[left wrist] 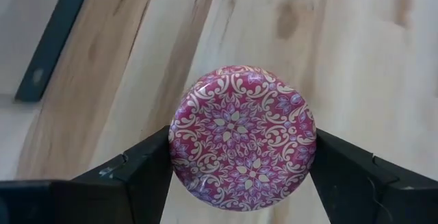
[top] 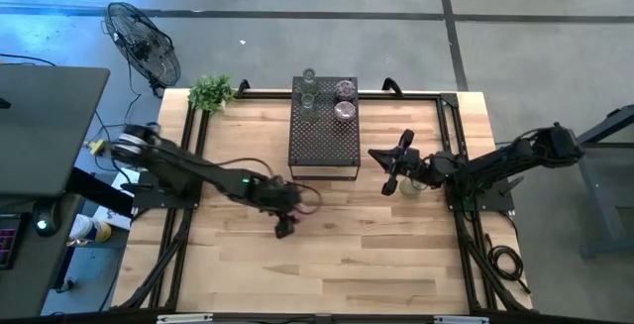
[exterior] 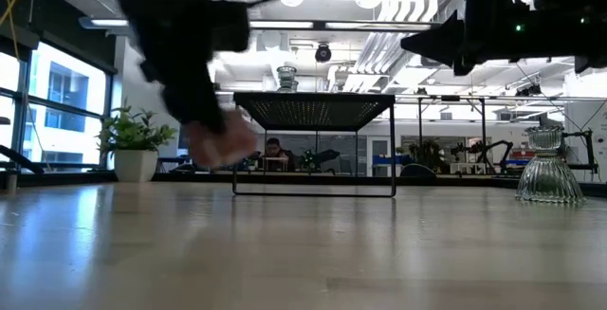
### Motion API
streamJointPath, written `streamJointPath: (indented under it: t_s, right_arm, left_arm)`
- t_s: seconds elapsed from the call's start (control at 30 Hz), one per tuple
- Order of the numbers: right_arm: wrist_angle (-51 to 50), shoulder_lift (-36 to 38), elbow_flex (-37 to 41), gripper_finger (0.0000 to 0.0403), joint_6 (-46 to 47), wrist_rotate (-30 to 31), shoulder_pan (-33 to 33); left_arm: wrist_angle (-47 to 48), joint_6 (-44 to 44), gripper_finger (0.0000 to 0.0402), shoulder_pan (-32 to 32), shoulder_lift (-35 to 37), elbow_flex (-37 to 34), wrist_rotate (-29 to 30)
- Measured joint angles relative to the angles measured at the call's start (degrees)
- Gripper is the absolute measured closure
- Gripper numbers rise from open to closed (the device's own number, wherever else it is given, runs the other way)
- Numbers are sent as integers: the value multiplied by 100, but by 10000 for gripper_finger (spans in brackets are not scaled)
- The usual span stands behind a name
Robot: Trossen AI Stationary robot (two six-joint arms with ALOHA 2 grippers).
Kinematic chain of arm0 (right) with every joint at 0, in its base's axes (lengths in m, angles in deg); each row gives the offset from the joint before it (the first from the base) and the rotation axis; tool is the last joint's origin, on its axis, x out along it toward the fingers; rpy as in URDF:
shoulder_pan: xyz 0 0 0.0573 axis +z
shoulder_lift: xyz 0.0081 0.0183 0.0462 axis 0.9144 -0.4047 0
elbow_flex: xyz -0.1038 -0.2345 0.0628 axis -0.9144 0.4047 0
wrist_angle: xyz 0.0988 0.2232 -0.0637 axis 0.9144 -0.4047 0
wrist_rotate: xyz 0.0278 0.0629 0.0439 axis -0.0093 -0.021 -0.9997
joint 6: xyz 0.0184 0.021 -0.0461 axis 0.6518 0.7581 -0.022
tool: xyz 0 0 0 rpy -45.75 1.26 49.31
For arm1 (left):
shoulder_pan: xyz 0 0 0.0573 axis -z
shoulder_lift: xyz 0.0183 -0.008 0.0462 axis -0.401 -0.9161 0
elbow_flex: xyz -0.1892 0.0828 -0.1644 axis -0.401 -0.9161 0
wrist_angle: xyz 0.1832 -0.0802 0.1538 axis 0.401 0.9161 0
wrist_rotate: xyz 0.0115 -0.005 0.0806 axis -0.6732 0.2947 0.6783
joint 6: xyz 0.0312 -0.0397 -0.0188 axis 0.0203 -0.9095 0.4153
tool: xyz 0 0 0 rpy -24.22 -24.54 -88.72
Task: Stock candles and vases on shelf
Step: Put the pink scented candle on the shelf
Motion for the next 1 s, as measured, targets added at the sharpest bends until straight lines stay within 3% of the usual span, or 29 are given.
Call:
streamJointPath:
  t_s: [0.17,0.4,0.63,1.0]
  right_arm:
    - [-409,0,-283,403,-185,178,348]
    - [-977,0,-498,403,-248,429,663]
    - [-1088,0,-494,403,-204,676,826]
    - [-1111,0,-494,403,-190,745,841]
  left_arm:
    - [10,623,118,-76,-1045,1111,-18]
    - [554,1116,118,-347,-1869,2205,8]
    - [722,1114,115,-613,-1993,2242,-131]
    - [667,1293,63,-591,-1990,2242,-411]
